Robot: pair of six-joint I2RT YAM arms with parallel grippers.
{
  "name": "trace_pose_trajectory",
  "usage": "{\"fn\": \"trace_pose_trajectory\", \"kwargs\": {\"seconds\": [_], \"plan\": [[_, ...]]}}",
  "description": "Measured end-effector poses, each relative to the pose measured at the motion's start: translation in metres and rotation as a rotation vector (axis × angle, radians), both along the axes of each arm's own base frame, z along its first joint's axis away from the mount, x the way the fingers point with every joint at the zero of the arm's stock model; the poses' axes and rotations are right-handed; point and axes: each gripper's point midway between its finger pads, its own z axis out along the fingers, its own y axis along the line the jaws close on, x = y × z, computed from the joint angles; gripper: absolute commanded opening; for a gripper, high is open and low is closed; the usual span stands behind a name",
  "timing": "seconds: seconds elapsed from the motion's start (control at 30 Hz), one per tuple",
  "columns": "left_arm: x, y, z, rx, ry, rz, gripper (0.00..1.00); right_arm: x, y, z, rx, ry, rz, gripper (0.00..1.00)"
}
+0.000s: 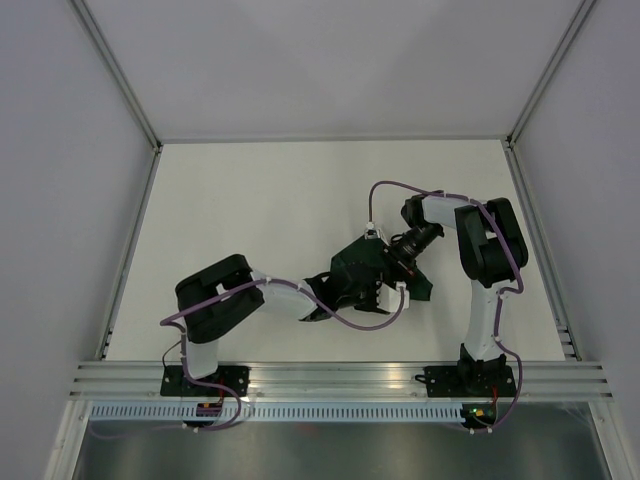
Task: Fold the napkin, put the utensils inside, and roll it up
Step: Roll the napkin at the center of the board.
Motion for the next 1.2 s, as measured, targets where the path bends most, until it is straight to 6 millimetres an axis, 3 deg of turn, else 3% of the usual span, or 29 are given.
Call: {"fn": "trace_pose_trajectory", "kwargs": {"seconds": [0.07, 0.37, 0.57, 0.63, 0.67, 0.8, 1.03, 1.2], "plan": [[0.001, -0.001, -0.003, 0.009, 0.003, -0.002, 0.54, 0.000, 0.000, 0.000, 0.000, 0.004, -0.001, 0.00], [-0.004, -0.010, -0.009, 0.038, 0.046, -0.038, 0.38, -0.001, -0.005, 0.000, -0.006, 0.022, -0.010, 0.00], [-0.006, -0.014, -0.013, 0.065, 0.088, -0.050, 0.16, -0.002, -0.008, 0.000, -0.019, 0.027, -0.007, 0.00], [-0.007, -0.016, -0.013, 0.074, 0.106, -0.053, 0.02, -0.003, -0.010, 0.000, -0.025, 0.032, -0.008, 0.01], [-0.007, -0.017, -0.013, 0.079, 0.118, -0.052, 0.02, -0.003, -0.010, 0.000, -0.027, 0.032, -0.008, 0.01], [-0.008, -0.019, -0.014, 0.073, 0.184, -0.037, 0.02, -0.003, -0.012, -0.001, -0.034, 0.036, -0.011, 0.09], [-0.011, -0.019, -0.014, 0.012, 0.328, 0.001, 0.02, -0.003, -0.012, 0.003, -0.056, 0.034, -0.034, 0.44], [-0.011, -0.019, -0.014, -0.054, 0.475, 0.023, 0.02, 0.007, -0.011, 0.010, -0.079, -0.065, -0.056, 0.55]]}}
